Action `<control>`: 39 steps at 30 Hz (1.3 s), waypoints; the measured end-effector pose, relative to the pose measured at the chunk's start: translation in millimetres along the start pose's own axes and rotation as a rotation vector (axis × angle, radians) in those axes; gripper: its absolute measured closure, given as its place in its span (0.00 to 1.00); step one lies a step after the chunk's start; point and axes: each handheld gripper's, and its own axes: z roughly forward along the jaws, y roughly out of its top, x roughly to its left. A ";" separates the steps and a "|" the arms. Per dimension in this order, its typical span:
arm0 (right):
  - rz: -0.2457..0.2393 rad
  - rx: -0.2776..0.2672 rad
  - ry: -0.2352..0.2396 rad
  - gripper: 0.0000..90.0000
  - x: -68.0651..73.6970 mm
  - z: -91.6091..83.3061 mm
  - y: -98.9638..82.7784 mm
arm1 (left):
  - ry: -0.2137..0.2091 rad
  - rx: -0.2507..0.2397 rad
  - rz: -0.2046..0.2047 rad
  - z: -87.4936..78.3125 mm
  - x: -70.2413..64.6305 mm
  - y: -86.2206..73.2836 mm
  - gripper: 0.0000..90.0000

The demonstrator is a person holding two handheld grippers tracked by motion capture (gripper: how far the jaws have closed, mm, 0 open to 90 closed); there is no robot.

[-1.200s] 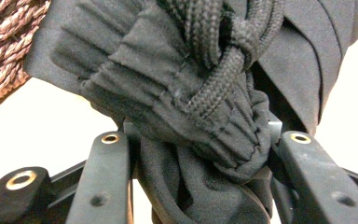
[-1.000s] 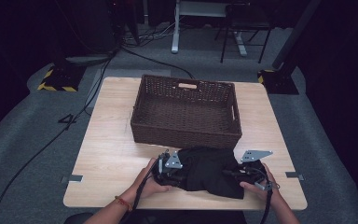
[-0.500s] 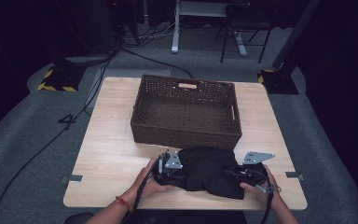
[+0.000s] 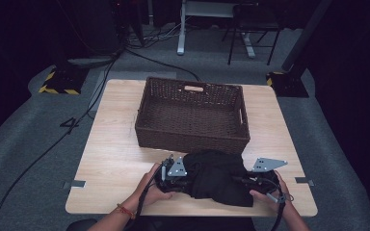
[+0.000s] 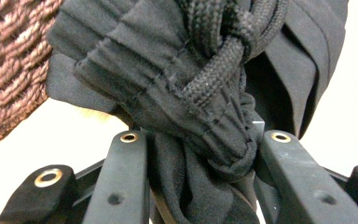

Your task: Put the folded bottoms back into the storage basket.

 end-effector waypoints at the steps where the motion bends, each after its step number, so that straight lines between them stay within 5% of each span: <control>1: 0.000 -0.003 0.000 0.83 1.0 -1.0 0.9 | 0.002 -0.002 0.006 -1.9 -1.5 1.3 0.73; 39: -0.111 -0.075 -0.036 0.83 26.2 -44.2 74.5 | 0.048 -0.158 0.047 -77.8 -4.5 41.2 0.73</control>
